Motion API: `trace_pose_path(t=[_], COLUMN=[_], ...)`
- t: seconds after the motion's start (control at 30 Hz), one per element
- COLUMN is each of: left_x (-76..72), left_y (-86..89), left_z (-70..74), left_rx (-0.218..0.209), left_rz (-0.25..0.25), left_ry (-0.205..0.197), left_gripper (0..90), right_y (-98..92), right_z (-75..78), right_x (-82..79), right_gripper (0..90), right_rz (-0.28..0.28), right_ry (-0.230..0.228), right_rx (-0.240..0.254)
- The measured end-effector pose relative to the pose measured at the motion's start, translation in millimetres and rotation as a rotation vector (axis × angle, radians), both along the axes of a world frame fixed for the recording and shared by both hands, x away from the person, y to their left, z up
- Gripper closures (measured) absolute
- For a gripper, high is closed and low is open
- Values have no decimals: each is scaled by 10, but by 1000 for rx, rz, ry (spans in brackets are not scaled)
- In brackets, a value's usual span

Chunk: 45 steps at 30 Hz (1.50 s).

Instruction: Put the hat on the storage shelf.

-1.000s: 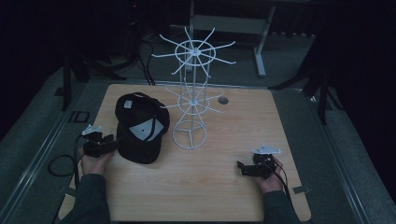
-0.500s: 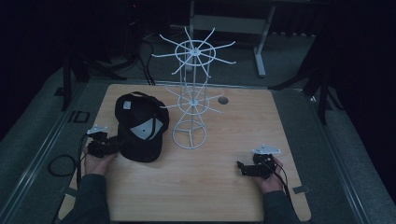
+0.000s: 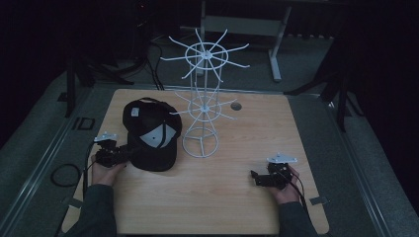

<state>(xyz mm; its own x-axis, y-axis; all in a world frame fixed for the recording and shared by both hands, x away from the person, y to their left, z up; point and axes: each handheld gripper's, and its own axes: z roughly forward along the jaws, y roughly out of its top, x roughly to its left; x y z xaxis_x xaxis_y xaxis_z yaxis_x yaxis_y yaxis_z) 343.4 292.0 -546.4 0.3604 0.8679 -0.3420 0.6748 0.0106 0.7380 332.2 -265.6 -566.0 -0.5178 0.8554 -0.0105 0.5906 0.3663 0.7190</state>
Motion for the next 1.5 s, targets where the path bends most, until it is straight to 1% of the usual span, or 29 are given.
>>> trace_pose_path(t=[0.13,0.23,0.27,0.37,0.43,0.47,0.5,0.6,0.7,0.73,0.77,0.83,0.93,0.97,1.0,1.03,1.07,1.1,1.17,1.2,1.23,1.27,1.3,1.33,1.37,1.4,1.43,1.47,1.5], left_x=[-40,-21,-4,-6,-17,-21,-23,-10,16,42,42,51,59,60,60,55,48,40,22,22,4,4,-20,-20,-37,-37,-53,-53,-56], left_y=[-33,-55,-67,-87,-125,-145,-178,-212,-241,-301,-301,-382,-417,-420,-420,-415,-409,-402,-387,-387,-360,-360,-326,-326,-280,-280,-227,-227,-200], left_z=[27,3,-18,-16,-6,0,6,5,-3,-22,-22,-36,-43,-43,-43,-36,-27,-14,15,15,34,34,54,54,69,69,86,86,92], left_rx=[-2,6,6,3,8,20,21,26,31,26,26,41,34,6,6,-9,-21,-29,-55,-55,-81,-81,-112,-112,-141,-141,-155,-155,-159], left_rz=[-37,-42,-47,-60,-92,-105,-130,-138,-144,-176,-176,-213,-231,-251,-251,-258,-263,-267,-283,-283,-295,-295,-290,-290,-278,-278,-251,-251,-234], left_ry=[-23,-11,0,0,-3,-2,2,6,11,28,28,45,49,50,50,51,46,45,44,44,36,36,27,27,23,23,19,19,24], left_gripper=[438,426,423,443,455,455,471,471,448,446,446,443,461,493,531,570,570,634,668,686,709,731,750,763,780,797,806,810,810], right_y=[1,0,0,1,1,1,1,1,1,1,1,1,1,1,1,0,0,0,0,0,1,1,1,1,1,1,1,1,1], right_z=[0,0,0,0,0,0,0,0,0,0,0,0,0,0,0,0,0,0,0,0,0,0,0,0,0,0,0,0,0], right_x=[-1,-1,-1,-1,-1,-1,-1,-1,-1,-1,-1,-1,-1,-1,-1,-1,-1,0,0,0,-1,-1,-1,-1,-1,-1,-1,-1,-1], right_gripper=[113,113,113,113,113,113,113,113,113,113,113,113,113,113,113,113,113,113,113,113,113,113,113,113,113,113,113,113,113], right_rz=[-1,-1,-1,-1,-1,-1,-1,-1,-1,-1,-1,-1,-1,-1,-1,-1,-1,-1,-1,-1,-1,-1,-1,-1,-1,-1,-1,-1,-1], right_ry=[1,1,1,1,1,1,2,1,1,2,2,1,1,1,1,1,1,1,1,1,1,1,1,1,1,1,1,1,2], right_rx=[0,0,0,0,1,1,1,0,0,1,1,1,1,1,1,0,0,1,0,0,1,1,1,1,1,1,1,1,1])
